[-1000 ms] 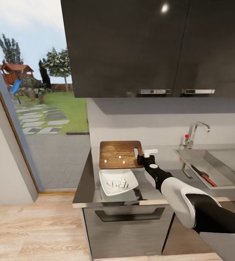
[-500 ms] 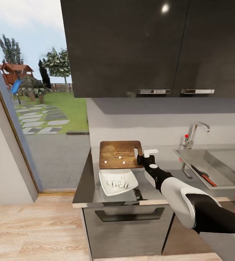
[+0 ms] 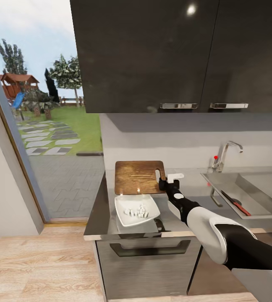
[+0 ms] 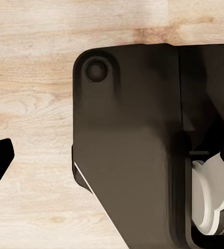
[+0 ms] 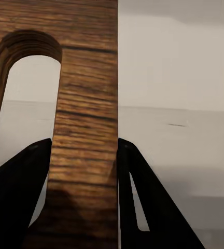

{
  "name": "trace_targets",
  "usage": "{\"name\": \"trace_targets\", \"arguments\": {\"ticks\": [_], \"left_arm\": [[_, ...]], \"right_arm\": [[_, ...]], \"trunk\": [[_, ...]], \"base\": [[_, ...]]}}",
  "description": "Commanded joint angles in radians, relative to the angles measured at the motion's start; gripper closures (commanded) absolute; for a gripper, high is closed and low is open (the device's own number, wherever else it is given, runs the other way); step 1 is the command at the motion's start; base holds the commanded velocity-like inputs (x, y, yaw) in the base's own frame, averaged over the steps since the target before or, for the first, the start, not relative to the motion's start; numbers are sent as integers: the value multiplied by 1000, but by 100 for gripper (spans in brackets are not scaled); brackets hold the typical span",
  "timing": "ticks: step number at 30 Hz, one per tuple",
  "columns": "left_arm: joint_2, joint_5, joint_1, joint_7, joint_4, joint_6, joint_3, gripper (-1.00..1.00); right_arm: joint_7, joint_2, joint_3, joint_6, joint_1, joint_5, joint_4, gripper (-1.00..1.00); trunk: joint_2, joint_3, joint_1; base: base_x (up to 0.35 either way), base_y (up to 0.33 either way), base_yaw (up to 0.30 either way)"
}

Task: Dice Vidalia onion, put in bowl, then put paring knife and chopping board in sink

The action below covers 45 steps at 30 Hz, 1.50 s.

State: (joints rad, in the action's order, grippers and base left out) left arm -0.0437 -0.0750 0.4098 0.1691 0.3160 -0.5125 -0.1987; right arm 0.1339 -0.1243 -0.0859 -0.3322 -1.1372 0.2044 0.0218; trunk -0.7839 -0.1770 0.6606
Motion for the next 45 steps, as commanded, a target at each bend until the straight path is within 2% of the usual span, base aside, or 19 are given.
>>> {"name": "trace_targets", "arguments": {"ticks": [1, 14, 16, 18, 20, 23, 45], "left_arm": [[1, -8, 1, 6, 2, -1, -8, -100], [0, -9, 1, 6, 0, 2, -9, -100], [1, -9, 1, 6, 0, 2, -9, -100], [1, -9, 1, 6, 0, 2, -9, -100], [0, -9, 1, 6, 0, 2, -9, -100], [1, -9, 1, 6, 0, 2, -9, -100], [0, -9, 1, 6, 0, 2, -9, -100]], "right_arm": [[3, 0, -9, -4, -1, 10, -2, 100], [9, -4, -9, 6, 0, 8, 2, 100], [9, -7, -11, 50, 0, 6, 7, 100], [8, -10, -14, 146, 0, 5, 14, 100], [5, -12, -16, 208, -1, 4, 16, 100], [3, -15, -17, 258, 0, 4, 18, 100], [-13, -14, -17, 266, 0, 4, 18, 100]], "trunk": [[-1, -1, 0], [-1, -1, 0], [-1, -1, 0], [-1, -1, 0], [-1, -1, 0], [-1, -1, 0], [-1, -1, 0]], "base": [[0, 0, 0], [0, -1, 0], [0, -129, 0], [0, -253, 0], [0, -291, 0], [0, -305, 0], [0, -308, 0]]}}
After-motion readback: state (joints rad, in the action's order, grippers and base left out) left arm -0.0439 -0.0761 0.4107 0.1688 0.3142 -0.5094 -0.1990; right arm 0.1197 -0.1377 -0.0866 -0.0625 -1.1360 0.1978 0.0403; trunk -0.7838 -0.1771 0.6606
